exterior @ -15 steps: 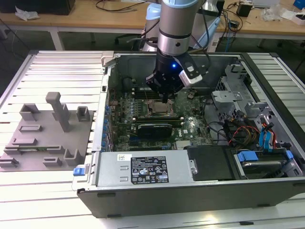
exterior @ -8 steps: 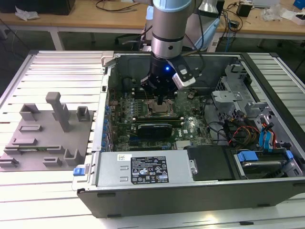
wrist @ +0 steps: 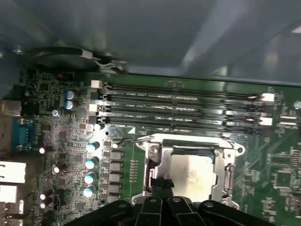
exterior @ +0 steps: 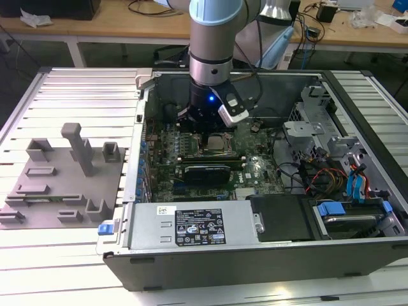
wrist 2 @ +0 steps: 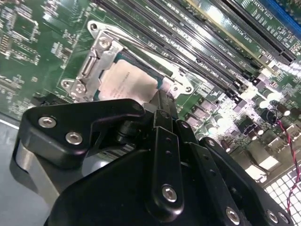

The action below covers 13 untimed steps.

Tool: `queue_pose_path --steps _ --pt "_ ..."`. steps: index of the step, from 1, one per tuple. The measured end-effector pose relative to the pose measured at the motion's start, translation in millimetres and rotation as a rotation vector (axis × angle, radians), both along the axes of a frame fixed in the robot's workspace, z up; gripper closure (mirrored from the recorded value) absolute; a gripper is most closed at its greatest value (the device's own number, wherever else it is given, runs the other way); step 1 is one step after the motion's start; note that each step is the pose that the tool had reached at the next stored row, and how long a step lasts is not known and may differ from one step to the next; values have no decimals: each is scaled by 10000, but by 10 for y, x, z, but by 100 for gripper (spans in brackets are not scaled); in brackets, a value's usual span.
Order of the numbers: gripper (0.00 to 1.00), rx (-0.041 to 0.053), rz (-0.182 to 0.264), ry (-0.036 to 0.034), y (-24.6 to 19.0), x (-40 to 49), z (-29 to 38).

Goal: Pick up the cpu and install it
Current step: 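Close the cpu cover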

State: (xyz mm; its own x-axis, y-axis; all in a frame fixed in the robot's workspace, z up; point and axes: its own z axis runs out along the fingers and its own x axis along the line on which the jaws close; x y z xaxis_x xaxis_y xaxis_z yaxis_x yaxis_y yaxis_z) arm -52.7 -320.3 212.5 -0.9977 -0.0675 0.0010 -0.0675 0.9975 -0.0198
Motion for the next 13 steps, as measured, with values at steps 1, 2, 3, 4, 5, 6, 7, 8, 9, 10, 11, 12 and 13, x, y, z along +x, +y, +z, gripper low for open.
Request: queue_pose_path --steps 1,2,3,4,5,6,7,8,9,10,11,12,13 --pt "89 2 2 -1 0 -6 -10" --pt "89 0 6 -1 -1 -9 -14" --pt "89 0 6 -1 -1 -9 -15" --pt "89 0 7 -1 0 -9 -15" --pt "89 2 6 -2 0 -10 -15" --pt "89 2 6 -2 0 -10 -16" --pt "89 4 4 -7 0 -17 -27" --pt "89 2 7 -6 0 -24 -41" --pt "89 2 9 -6 -1 -28 -51" --pt "89 0 10 -5 -1 -29 -50" --pt "89 0 11 -5 -1 -28 -50" --pt "89 3 10 -7 0 -28 -55" --pt "89 4 10 -8 0 -30 -69"
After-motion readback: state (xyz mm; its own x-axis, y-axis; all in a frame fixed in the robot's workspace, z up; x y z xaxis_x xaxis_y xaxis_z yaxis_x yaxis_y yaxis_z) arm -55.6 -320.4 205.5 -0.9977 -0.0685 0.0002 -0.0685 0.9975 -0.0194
